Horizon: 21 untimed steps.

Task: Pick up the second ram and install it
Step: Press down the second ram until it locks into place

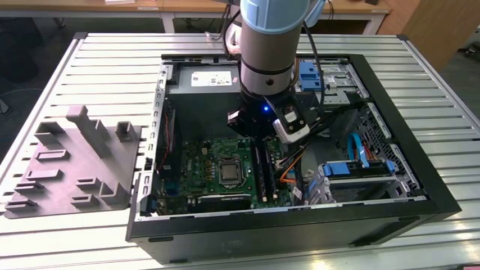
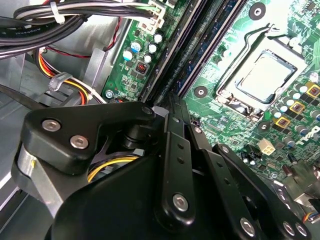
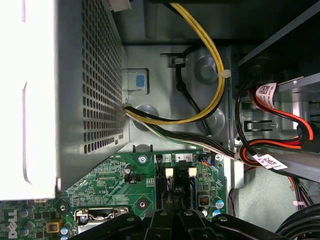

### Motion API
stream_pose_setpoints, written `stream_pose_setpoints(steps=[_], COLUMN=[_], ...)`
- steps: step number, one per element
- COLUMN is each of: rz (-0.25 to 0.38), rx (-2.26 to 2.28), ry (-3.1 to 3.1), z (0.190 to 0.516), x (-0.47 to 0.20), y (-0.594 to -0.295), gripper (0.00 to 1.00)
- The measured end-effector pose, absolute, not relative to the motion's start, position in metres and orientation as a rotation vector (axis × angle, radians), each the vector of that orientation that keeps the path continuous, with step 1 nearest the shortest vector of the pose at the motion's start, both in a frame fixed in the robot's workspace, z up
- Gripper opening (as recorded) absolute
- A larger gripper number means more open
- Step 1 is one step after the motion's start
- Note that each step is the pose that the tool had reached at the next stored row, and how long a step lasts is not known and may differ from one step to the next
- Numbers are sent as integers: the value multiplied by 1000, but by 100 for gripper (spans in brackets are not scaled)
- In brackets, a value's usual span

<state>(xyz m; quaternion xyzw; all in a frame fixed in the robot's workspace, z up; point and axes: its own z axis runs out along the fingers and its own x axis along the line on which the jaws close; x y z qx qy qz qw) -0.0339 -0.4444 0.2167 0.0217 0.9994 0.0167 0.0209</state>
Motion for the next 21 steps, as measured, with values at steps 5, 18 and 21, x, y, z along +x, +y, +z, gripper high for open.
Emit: stream_pose_setpoints(steps=[5, 18, 21], rz=[53, 52, 52], rx=[67, 67, 67], ry=[3098, 3099, 3099], z=[223, 234, 234], x=[-34, -34, -34], y=[-444, -453, -459], gripper=[10, 10, 10])
